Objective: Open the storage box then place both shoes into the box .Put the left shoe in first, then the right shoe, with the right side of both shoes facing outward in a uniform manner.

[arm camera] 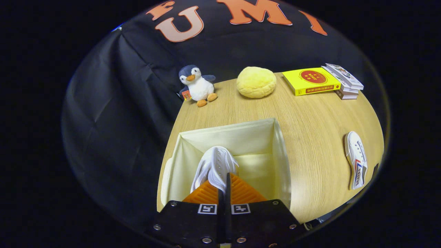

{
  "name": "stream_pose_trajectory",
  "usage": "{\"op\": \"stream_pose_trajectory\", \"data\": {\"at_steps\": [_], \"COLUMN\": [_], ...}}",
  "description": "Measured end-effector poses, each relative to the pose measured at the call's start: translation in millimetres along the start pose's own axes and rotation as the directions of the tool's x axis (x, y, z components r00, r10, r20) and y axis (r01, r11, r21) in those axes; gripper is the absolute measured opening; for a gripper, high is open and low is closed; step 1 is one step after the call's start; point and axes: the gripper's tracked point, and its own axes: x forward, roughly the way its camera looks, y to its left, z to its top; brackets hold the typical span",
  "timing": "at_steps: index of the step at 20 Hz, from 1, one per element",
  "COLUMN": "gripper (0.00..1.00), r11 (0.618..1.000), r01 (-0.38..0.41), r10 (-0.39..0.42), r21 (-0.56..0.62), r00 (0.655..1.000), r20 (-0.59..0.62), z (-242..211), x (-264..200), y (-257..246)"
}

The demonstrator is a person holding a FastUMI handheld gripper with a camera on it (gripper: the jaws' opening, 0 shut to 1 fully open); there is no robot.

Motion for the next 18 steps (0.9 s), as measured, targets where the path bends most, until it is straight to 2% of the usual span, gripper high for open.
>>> {"op": "stream_pose_trajectory", "data": {"at_steps": [3,5,7,8,11,12,13,16,18], "gripper": [0.03,0.1,0.23,0.32,0.43,0.51,0.54,0.7,0.78], "r11": [0.999,0.997,0.991,0.989,0.97,0.964,0.96,0.947,0.949], "r01": [0.022,-0.061,-0.12,-0.139,-0.238,-0.264,-0.281,-0.321,-0.308], "r10": [-0.019,0.07,0.131,0.146,0.244,0.267,0.28,0.319,0.309], "r21": [0.049,0.055,0.063,0.045,0.053,0.041,0.02,-0.023,-0.065], "r00": [0.998,0.984,0.967,0.965,0.949,0.947,0.947,0.945,0.951], "r20": [-0.056,-0.164,-0.219,-0.216,-0.201,-0.18,-0.156,-0.072,-0.001], "z": [-13,-40,-54,-53,-38,-29,-19,6,23], "x": [16,27,21,22,-4,-13,-23,-57,-74], "y": [12,35,44,43,48,44,37,7,-27]}}
